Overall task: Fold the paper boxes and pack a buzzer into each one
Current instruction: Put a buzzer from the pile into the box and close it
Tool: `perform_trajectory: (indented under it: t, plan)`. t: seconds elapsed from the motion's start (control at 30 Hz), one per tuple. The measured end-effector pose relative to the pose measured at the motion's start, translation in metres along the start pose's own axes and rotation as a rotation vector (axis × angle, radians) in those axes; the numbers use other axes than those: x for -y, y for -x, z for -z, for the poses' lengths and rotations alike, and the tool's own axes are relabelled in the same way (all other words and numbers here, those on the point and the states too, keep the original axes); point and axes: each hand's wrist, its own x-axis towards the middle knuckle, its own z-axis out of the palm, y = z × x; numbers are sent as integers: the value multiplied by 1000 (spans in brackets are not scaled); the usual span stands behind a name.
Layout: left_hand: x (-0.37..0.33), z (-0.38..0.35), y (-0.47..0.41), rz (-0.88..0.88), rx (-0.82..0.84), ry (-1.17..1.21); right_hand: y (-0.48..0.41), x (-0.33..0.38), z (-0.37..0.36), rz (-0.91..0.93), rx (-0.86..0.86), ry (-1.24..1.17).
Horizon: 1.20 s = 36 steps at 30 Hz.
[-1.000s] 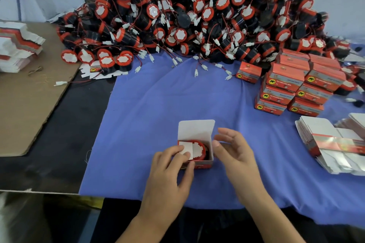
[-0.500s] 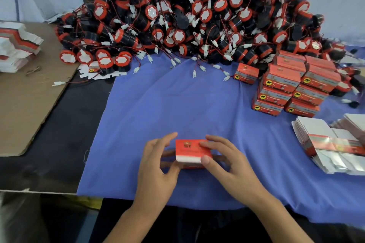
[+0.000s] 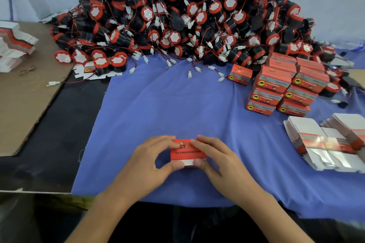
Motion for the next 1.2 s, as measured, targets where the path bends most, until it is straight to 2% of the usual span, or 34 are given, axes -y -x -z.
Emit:
perform_trajectory:
  t: [0.13,0.3,0.4,0.57,0.67,0.83,0.93,1.0,1.1,1.17,1.2]
  plan:
    - [-3,4,-5,-42,5,-17,-7,2,4,8,-53,13]
    - [-2,-4,0,30,14,-59,-2,5,0,0,-69,27]
    - [-3,-6,6,-65,11,-188,3,8,-6,1,-90,34]
    - [-7,-18,19,-214,-127,-431,10,12,-10,138,-158,302]
    - [-4,-24,28,-279,-89,-593,15,11,-12,168,-152,437]
    - [-8,-31,39,-224,-19,-659,17,19,-16,127,-78,508]
    - [-8,-34,37,-180,-38,-484,23,22,-21,28,-59,346]
    - [-10,-33,35,4,-59,-157,28,28,-28,-105,-78,132]
    - [-18,-37,24,265,-223,410,21,41,-44,-313,-337,-265]
    - [-26,-39,10,348,-316,601,8,49,-46,-422,-489,-559]
    - [-30,-38,0,346,-346,626,-1,50,-43,-430,-553,-611]
